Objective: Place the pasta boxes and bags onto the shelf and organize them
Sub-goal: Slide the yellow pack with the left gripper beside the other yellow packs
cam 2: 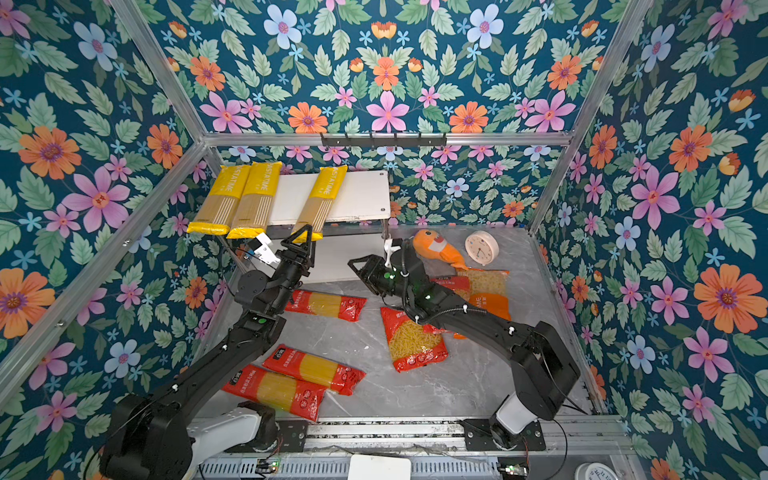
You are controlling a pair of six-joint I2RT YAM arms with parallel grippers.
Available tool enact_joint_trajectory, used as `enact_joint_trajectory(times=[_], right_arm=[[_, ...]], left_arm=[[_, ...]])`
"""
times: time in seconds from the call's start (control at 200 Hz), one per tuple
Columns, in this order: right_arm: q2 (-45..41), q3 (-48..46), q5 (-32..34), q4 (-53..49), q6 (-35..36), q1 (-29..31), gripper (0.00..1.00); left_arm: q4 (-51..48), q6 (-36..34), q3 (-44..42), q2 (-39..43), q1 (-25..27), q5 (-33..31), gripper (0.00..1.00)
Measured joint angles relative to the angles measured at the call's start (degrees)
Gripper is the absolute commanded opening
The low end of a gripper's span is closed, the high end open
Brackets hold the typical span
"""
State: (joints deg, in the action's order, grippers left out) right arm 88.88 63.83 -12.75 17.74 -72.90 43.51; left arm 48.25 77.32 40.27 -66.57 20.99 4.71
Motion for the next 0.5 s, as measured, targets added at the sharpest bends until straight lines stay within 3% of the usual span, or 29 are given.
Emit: enact_joint_trajectory(times=[0.115,0.315,0.5], right_arm=[[-2.1,-4.8,1.0,0.0,-0.2,0.3,0.53],[-2.0,-7.7,0.9,1.0,-0.3,1.0,0.51],[-0.4,-6.1,0.8,1.7,-0.3,1.9,0.51]], left_arm=[[0.1,-0.9,1.0,-1.0,2.3,-2.8,0.32],[-0.7,-3.9,0.0,-0.2,6.3,-9.3,0.18],[-2.7,-7.0,1.5,-0.6,7.0,-11.6,0.09]])
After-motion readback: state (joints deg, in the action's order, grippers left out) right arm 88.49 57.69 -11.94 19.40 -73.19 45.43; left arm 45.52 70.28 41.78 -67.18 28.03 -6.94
